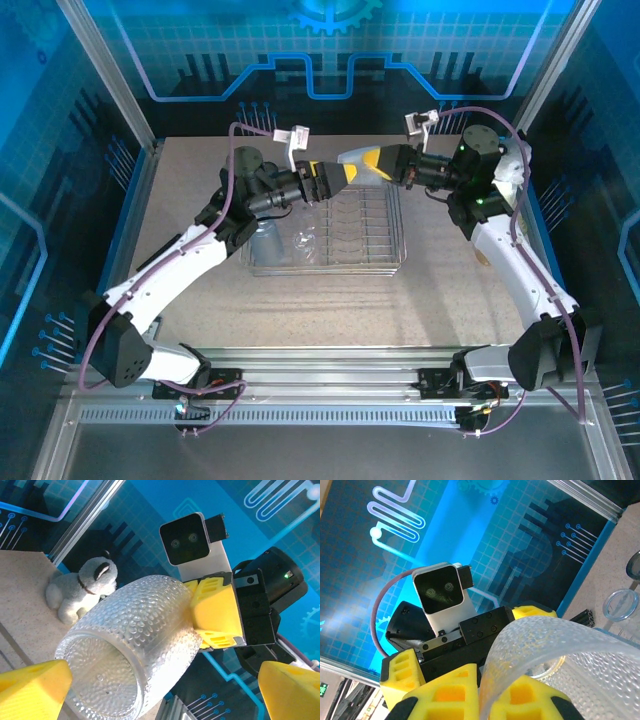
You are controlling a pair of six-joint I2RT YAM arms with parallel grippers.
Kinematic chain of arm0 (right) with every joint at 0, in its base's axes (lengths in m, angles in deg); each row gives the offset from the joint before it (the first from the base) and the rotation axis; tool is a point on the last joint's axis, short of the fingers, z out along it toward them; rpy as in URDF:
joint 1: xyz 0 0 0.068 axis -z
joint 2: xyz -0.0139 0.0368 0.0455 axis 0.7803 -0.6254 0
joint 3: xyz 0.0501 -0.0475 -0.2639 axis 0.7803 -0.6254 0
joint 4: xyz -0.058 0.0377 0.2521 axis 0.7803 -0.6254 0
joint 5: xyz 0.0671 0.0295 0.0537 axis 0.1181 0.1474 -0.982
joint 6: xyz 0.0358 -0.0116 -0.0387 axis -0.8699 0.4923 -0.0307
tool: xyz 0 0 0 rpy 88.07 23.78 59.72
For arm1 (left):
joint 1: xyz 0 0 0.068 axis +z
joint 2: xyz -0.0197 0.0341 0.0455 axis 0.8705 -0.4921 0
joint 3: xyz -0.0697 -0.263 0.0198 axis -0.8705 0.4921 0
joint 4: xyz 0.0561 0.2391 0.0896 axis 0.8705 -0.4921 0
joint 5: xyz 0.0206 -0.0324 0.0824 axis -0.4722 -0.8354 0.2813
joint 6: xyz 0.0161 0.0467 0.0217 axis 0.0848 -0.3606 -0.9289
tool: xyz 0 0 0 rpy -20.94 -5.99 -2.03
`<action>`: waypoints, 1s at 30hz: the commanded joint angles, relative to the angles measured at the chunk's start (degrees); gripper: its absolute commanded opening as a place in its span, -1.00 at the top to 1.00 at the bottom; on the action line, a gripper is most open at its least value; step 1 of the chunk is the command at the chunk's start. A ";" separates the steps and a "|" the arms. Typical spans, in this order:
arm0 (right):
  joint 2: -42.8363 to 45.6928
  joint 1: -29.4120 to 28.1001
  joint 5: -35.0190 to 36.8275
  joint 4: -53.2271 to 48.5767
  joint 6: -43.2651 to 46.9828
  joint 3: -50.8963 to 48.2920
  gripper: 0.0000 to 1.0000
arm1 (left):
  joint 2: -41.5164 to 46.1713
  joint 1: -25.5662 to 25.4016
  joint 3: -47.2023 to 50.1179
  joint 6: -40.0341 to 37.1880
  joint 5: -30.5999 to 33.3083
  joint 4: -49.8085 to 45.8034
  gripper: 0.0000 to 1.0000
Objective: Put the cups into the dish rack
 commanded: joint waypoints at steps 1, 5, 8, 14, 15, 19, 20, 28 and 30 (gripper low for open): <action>1.03 -2.49 -4.11 -2.28 2.85 3.63 1.00 | 1.02 -0.76 -2.03 -5.21 6.23 -10.14 -0.95; 1.23 -2.45 -4.26 -7.28 6.40 4.85 1.00 | 2.77 -0.63 -0.51 -6.72 8.25 -10.85 -0.98; 1.06 -2.43 -4.91 -6.57 5.82 4.94 1.00 | 3.61 -0.46 0.06 -6.93 8.42 -10.77 -0.98; 1.41 -2.41 -5.57 -7.04 6.11 5.73 1.00 | 5.02 0.33 0.66 -7.53 11.83 -13.94 -0.98; 1.36 -2.41 -5.62 -7.06 6.04 5.73 1.00 | 5.19 0.44 0.84 -7.47 11.79 -13.80 -0.98; 1.28 -2.50 -5.73 -4.68 4.24 4.73 1.00 | 5.30 0.58 2.07 -5.68 8.39 -9.50 -0.96; 1.15 -2.50 -5.76 -3.27 3.23 4.23 1.00 | 5.15 0.56 2.61 -4.83 6.98 -7.46 -0.95; -0.74 -3.53 -5.61 1.86 -0.30 3.96 1.00 | 2.16 0.37 1.70 -2.18 -2.03 -2.43 -0.78; -1.31 -3.80 -5.67 1.86 -0.45 4.36 1.00 | 1.79 0.27 1.38 -2.04 -2.65 -2.39 -0.76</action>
